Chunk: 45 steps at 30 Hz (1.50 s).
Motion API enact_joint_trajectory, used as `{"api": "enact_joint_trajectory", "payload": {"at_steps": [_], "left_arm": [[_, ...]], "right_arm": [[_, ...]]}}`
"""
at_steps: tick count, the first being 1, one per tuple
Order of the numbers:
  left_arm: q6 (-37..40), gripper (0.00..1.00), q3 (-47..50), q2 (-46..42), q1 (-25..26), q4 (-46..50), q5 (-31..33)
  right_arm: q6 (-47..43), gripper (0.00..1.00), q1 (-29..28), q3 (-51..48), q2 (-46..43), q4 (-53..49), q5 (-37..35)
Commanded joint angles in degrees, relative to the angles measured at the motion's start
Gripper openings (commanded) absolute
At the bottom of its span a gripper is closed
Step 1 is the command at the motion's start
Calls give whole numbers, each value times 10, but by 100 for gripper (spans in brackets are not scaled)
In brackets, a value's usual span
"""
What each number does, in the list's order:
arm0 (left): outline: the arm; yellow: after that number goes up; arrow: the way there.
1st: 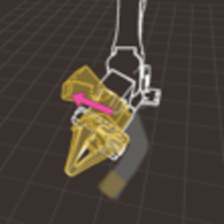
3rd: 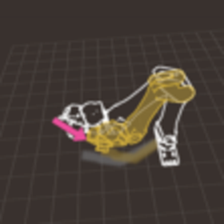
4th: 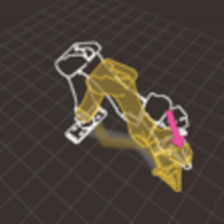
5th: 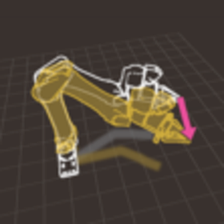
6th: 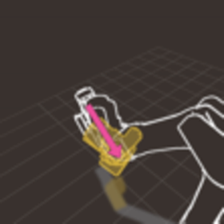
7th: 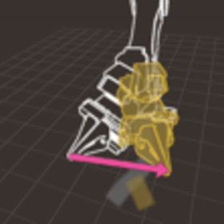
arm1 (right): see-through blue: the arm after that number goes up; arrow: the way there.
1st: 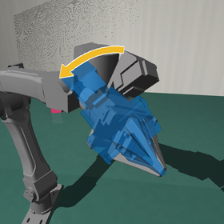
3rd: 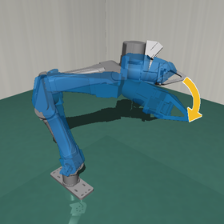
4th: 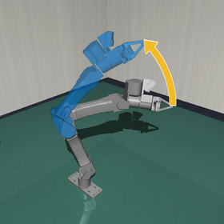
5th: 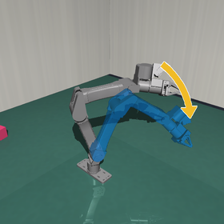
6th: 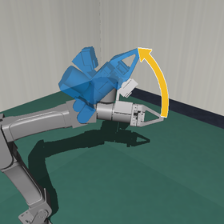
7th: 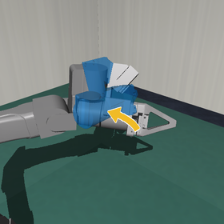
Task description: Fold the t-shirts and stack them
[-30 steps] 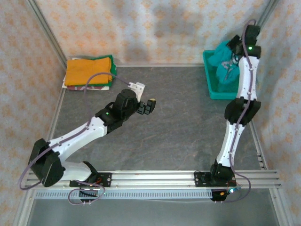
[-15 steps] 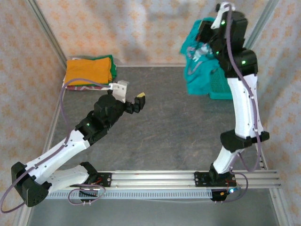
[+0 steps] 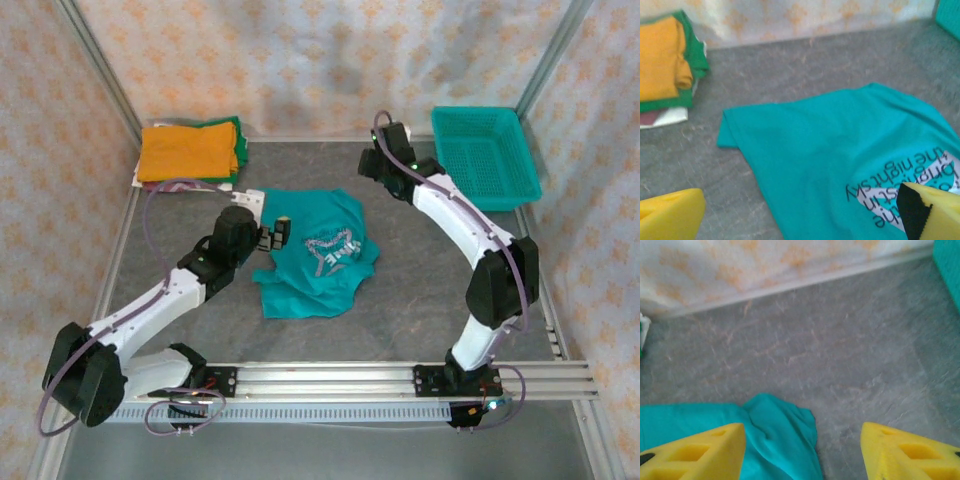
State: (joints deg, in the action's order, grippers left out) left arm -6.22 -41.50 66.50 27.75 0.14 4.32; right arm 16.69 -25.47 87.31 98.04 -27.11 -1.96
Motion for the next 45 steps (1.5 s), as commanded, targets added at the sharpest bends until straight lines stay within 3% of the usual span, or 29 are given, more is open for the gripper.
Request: {"api": "enact_joint_trajectory", "payload": {"at_steps": [1, 4, 7, 9, 15, 18, 23, 25, 28, 30, 31, 34, 42, 43, 44, 45], "left_arm": [[-20, 98, 7, 11, 0, 31, -23], [-56, 96, 22, 17, -7, 53, -7], [-100, 94, 37, 20, -57, 43, -60], [-107, 93, 38, 32, -79, 24, -101], [-83, 92, -9, 130, -79, 47, -145], [-96, 84, -10, 170, -77, 21, -198], [-109, 73, -7, 226, -68, -6, -194], [-115, 60, -11, 241, -68, -16, -200], [-127, 24, -16, 255, -67, -25, -206], [-141, 7, -2, 245, -67, -35, -197], [-148, 1, 10, 232, -67, -44, -192], [-172, 0, 56, 175, -63, -78, -187], [-198, 0, 54, 81, 30, -55, -215], [-199, 0, 50, 75, 36, -56, -215], [-200, 0, 46, 67, 37, -56, -210], [-198, 8, 45, 59, 37, -55, -201]], "right_arm": [[15, 62, -17, -80, -67, 72, 91], [18, 61, -45, -208, -112, 174, 220], [-4, 62, -100, -308, -140, 243, 269], [-12, 62, -129, -336, -133, 227, 256], [91, 65, -129, -385, -137, 176, 55], [138, 66, -110, -411, -143, 206, 78], [163, 66, -108, -384, -86, 163, 75], [171, 65, -108, -378, -64, 167, 88], [167, 53, -108, -375, -39, 214, 105], [160, 29, -106, -354, -23, 223, 93], [157, 22, -103, -342, -15, 222, 89], [147, 0, -82, -298, 13, 236, 89], [46, 0, -38, -102, 69, 183, 91], [40, 5, -35, -84, 72, 170, 90], [33, 17, -32, -70, 72, 162, 87], [29, 33, -30, -64, 69, 157, 79]]}}
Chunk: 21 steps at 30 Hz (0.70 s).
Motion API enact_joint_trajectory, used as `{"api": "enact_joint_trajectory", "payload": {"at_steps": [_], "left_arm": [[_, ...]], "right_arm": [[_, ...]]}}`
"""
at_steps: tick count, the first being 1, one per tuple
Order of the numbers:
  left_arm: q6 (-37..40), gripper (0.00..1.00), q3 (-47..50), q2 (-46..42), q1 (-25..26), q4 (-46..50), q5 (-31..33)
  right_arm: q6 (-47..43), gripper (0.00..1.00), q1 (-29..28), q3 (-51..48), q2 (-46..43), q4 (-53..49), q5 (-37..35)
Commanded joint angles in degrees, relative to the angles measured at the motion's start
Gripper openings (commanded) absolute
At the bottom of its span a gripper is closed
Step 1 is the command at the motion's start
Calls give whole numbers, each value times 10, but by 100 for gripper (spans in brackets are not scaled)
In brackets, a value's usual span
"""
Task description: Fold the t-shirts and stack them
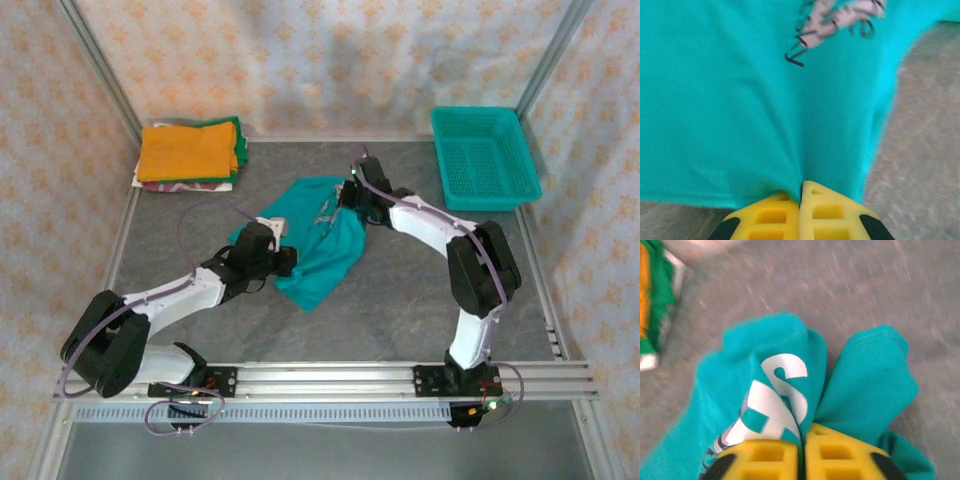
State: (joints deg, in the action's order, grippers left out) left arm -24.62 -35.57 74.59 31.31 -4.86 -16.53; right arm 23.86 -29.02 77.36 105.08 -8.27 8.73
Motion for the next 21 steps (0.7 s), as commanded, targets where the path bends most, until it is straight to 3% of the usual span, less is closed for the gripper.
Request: {"api": "enact_joint_trajectory", "payload": {"at_steps": [1, 2, 4, 5, 7, 10, 14, 17, 21], "left_arm": [[-5, 31, -17, -33, 1, 2, 22], [9, 42, -22, -42, 1, 17, 44], [28, 47, -27, -65, -1, 55, 105], [28, 56, -27, -74, -10, 76, 135], [18, 66, -23, -82, -50, 97, 137], [4, 67, -15, -80, -123, 120, 98], [19, 67, -34, -51, -131, 197, 115], [9, 67, -40, 0, -140, 214, 117], [-23, 66, -49, 63, -149, 208, 114]], "right_arm": [[-45, 46, 7, 37, -9, -38, -45], [-49, 51, 7, 32, -19, -41, -57], [-59, 54, 7, 5, -46, -35, -52], [-63, 54, 6, -24, -68, -21, -37], [-78, 56, -8, -99, -119, 30, -17], [-124, 59, -54, -230, -206, 103, -11], [-187, 64, -141, -383, -310, 187, 47], [-221, 65, -211, -445, -343, 196, 56], [-257, 65, -286, -445, -311, 165, 21]]}}
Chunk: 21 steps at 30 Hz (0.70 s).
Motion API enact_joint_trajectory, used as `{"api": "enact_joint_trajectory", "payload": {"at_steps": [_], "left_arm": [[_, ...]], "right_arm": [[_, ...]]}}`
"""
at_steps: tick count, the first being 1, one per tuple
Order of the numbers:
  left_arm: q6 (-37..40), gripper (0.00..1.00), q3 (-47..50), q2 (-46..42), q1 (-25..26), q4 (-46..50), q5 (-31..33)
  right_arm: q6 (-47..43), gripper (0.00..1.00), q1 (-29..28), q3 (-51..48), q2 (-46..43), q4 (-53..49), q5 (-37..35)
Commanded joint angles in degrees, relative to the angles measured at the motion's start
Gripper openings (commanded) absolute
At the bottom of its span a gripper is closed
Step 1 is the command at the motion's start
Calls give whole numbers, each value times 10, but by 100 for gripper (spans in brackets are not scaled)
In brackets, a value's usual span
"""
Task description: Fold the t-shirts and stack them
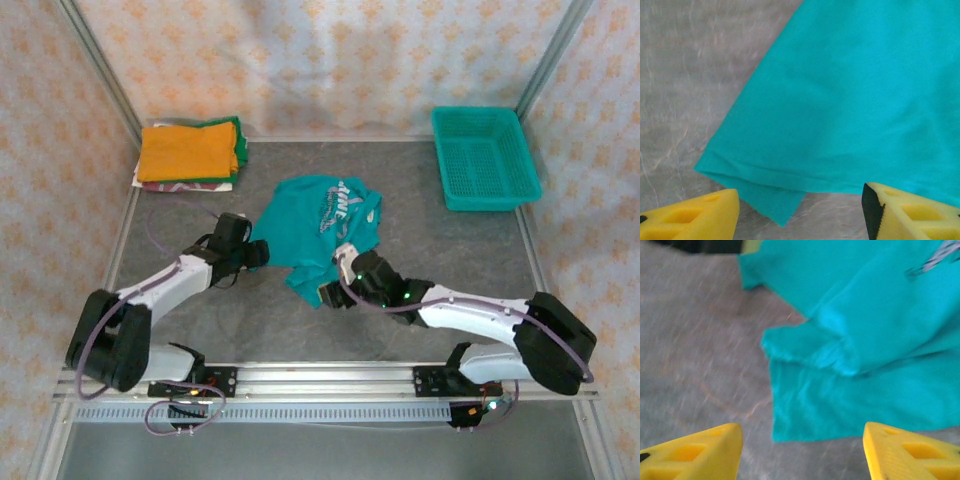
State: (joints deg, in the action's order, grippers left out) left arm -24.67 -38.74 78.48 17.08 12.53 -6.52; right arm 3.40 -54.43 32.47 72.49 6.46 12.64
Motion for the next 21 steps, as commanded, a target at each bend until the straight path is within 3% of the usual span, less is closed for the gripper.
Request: {"api": "enact_joint_trajectory", "payload": {"at_steps": [1, 5, 9, 11, 13, 15, 19, 21], "left_arm": [[-26, 66, -19, 38, -7, 29, 10], [-29, 63, -23, 70, -7, 22, 11], [-31, 50, -16, 79, -7, 16, 22], [-30, 35, -16, 85, -7, 16, 32], [-28, 29, -17, 86, -7, 15, 34], [-26, 16, -18, 84, -7, 14, 39], [-20, 0, -21, 78, -7, 20, 53], [-19, 0, -23, 72, -7, 26, 68]], "right_arm": [[-65, 65, -52, 11, 27, 9, -40], [-80, 65, -85, 27, 76, 25, -75], [-80, 62, -86, 27, 112, 63, -86], [-82, 56, -87, 33, 134, 68, -97], [-84, 51, -86, 35, 151, 79, -105], [-87, 46, -86, 44, 169, 77, -105], [-83, 38, -86, 64, 201, 68, -112], [-82, 27, -87, 72, 210, 66, -130]]}}
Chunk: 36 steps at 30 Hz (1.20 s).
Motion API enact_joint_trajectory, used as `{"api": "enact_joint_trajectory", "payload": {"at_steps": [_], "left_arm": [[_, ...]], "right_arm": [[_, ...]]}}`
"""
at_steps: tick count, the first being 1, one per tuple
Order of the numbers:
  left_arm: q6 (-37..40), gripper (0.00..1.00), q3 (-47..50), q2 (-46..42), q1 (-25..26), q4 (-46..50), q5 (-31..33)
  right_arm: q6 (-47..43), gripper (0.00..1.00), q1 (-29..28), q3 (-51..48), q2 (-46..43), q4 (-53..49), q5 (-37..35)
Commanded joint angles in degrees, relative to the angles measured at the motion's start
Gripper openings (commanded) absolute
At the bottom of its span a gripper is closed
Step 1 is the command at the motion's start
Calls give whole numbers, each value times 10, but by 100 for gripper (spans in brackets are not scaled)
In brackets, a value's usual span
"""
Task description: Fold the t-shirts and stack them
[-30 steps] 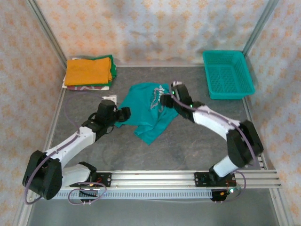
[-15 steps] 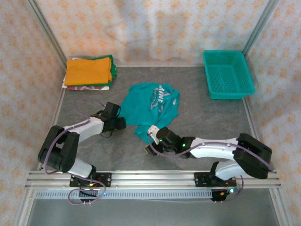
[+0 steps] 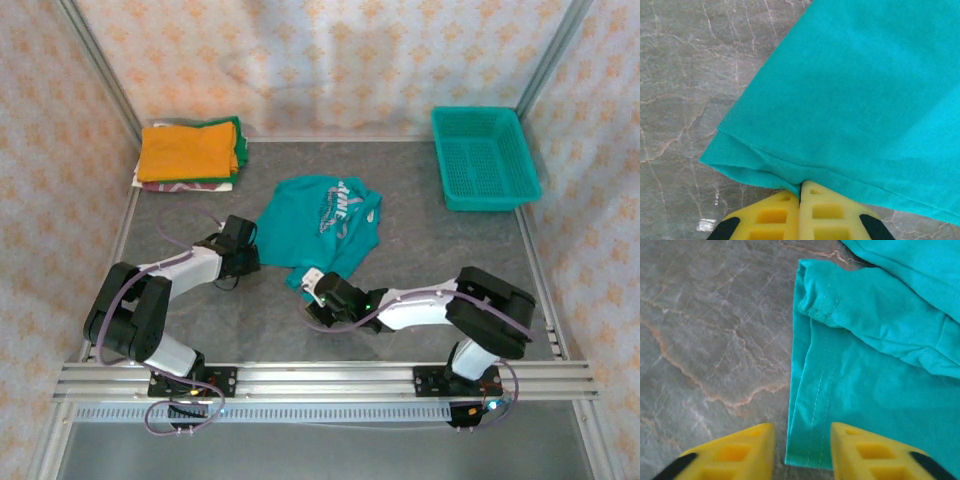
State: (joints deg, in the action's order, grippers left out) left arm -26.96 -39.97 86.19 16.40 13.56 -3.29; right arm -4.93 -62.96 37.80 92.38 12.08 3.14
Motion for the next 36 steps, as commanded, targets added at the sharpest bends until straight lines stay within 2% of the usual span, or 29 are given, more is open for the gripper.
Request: {"api": "enact_joint_trajectory", "payload": {"at_steps": [1, 4, 7, 12, 16, 17, 18, 19, 20, 24, 29, 33, 36], "left_arm": [[5, 0, -12, -10, -1, 21, 45], [8, 0, -11, -35, -1, 35, 77], [10, 0, -7, -68, -1, 52, 113], [16, 0, 7, -129, -1, 62, 162], [28, 0, -7, -140, -1, 91, 194], [31, 0, -8, -142, -1, 92, 198], [34, 0, -7, -143, -1, 91, 200], [33, 0, -7, -142, -1, 91, 201], [32, 0, -7, -141, -1, 90, 201], [26, 0, -6, -135, -1, 84, 197], [26, 0, -11, -140, -1, 92, 203], [26, 0, -9, -154, -2, 93, 210], [29, 0, -15, -159, -3, 100, 220]], "right_arm": [[2, 22, -1, 24, 15, 7, -42], [0, 8, -2, 42, 31, -12, -47], [4, 0, -1, 42, 31, -13, -59], [7, 0, 3, 20, -18, -3, -83], [-18, 0, 7, 32, -27, -49, -21], [-23, 2, 5, 35, -25, -63, -10], [-30, 10, 3, 34, -22, -68, -1], [-44, 24, 0, 31, -19, -68, 14], [-53, 33, -3, 31, -14, -71, 14], [-70, 44, -3, 40, 1, -68, 12], [-81, 48, -4, 59, 34, -67, -14], [-82, 33, -4, 80, 75, -87, -59], [-68, 4, -4, 76, 86, -78, -110]]}}
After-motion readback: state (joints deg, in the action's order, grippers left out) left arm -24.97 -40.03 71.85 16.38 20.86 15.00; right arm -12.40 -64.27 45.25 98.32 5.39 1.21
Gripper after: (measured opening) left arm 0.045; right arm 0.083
